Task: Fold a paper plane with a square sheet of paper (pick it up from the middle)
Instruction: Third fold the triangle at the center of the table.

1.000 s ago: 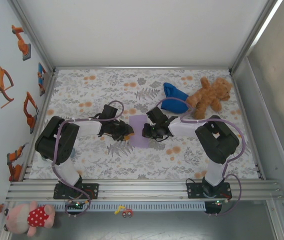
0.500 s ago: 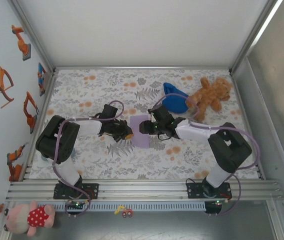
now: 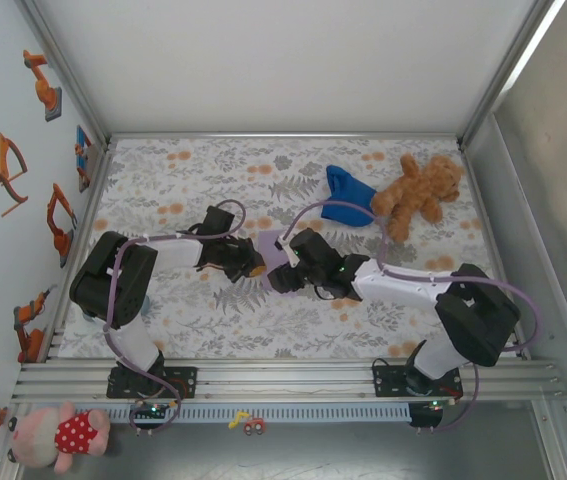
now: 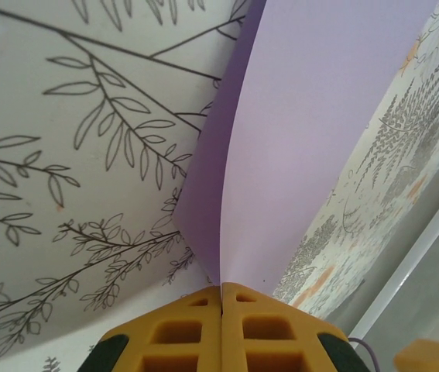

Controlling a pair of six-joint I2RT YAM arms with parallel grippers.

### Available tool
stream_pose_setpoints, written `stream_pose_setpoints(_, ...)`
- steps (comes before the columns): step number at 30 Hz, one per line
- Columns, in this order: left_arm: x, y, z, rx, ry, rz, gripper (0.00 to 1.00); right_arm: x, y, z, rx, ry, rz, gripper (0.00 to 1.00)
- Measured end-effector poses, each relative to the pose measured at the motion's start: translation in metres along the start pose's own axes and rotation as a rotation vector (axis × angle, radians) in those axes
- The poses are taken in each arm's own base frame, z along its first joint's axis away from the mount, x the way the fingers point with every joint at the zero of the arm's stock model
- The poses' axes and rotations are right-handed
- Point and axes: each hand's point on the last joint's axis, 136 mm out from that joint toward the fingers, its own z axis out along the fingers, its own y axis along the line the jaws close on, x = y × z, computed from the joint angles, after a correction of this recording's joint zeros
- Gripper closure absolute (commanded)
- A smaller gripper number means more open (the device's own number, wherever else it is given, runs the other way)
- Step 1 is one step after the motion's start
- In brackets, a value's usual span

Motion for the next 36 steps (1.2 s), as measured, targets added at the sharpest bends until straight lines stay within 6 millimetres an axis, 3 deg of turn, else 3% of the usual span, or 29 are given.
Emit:
stream_pose_setpoints(6,-0.001,-0.003,-0.001,0.001,0.000,-0.011,1.00,0.017,0.024,0.015,-0.005,0.044,-0.146,0.39)
stream_pose_setpoints(12,0.001,-0.001,-0.001,-0.006,0.009,-0.022,1.00,0.031,0.015,0.034,0.064,0.094,-0.207,0.47)
stream_pose_setpoints(23,0.003,-0.004,-0.003,0.001,0.013,-0.026,0.99,0.008,0.004,0.023,0.147,-0.007,-0.226,0.73)
stream_pose_setpoints(33,0.003,-0.006,-0.005,0.005,0.011,-0.023,0.99,0.013,0.009,0.030,0.117,0.005,-0.227,0.74)
stream_pose_setpoints(36,0.003,-0.006,-0.005,0.006,0.012,-0.024,0.98,0.020,0.007,0.035,0.117,0.028,-0.228,0.80)
